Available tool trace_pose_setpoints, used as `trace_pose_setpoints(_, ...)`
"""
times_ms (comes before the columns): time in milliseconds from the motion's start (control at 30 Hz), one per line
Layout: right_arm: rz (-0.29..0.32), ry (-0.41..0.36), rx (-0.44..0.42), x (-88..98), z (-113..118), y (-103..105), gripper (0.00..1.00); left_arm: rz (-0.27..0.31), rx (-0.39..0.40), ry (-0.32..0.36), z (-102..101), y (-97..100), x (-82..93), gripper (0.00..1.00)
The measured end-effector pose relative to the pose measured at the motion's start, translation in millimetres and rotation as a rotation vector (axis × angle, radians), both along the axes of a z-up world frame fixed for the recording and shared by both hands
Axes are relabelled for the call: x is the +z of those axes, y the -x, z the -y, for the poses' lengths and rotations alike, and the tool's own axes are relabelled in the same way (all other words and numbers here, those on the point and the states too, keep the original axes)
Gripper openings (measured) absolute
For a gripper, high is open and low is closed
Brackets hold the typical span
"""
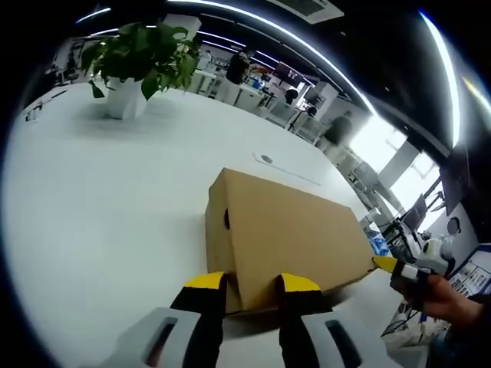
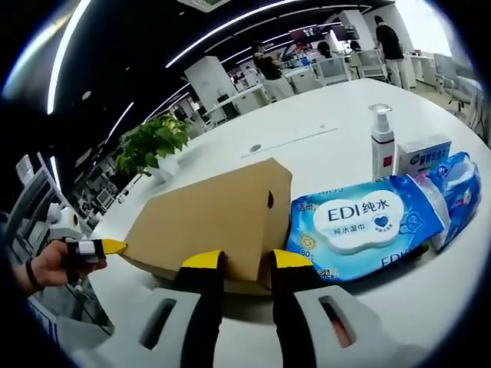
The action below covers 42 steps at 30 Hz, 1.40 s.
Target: Operate the shoe box by opening the lid, removing the specified soft item, and placing it in the target area until the item is outside and the box remains undamaged.
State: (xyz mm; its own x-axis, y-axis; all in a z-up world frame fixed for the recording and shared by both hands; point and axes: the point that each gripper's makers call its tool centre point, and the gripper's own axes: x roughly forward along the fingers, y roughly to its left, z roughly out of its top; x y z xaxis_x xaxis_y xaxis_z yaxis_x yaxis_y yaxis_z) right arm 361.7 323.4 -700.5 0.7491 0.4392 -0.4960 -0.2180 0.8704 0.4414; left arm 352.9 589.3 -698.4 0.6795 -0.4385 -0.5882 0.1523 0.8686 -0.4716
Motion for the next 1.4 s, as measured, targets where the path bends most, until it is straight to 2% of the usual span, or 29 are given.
trace_pose_setpoints(167,-0.008,0.019,0.031,1.4,-4.2,7.4,0.27,0.017,-0.025,0.001,-1.0,6.2,1.8,0.26)
trace_pose_setpoints(233,0.012,0.036,0.039,4.8,-5.5,12.9,0.29,0.032,-0.040,-0.006,-2.1,10.4,4.1,0.25)
trace_pose_setpoints(333,0.038,0.047,0.041,10.3,-6.8,26.9,0.32,0.057,-0.035,0.000,-7.1,19.2,10.4,0.27)
trace_pose_setpoints(467,0.066,0.109,0.028,12.4,-3.0,53.8,0.34,0.084,-0.046,-0.030,-15.9,37.2,15.5,0.28)
trace_pose_setpoints(600,0.094,0.210,0.068,13.6,-11.5,83.2,0.36,0.121,-0.125,-0.093,-14.6,60.3,18.4,0.31)
trace_pose_setpoints(733,0.103,0.227,0.091,16.1,-21.8,101.9,0.38,0.144,-0.192,-0.128,-7.6,77.5,22.9,0.33)
trace_pose_setpoints(833,0.114,0.235,0.096,17.8,-22.7,108.1,0.39,0.177,-0.235,-0.141,0.6,88.1,29.2,0.34)
trace_pose_setpoints(1000,0.128,0.292,0.102,17.0,-20.0,117.7,0.40,0.189,-0.288,-0.179,6.4,95.4,22.4,0.38)
trace_pose_setpoints(1167,0.151,0.339,0.115,14.9,-22.2,120.7,0.41,0.184,-0.271,-0.191,5.9,99.6,17.6,0.40)
trace_pose_setpoints(1400,0.200,0.328,0.085,20.4,-20.0,119.3,0.42,0.168,-0.224,-0.196,1.7,101.4,16.9,0.44)
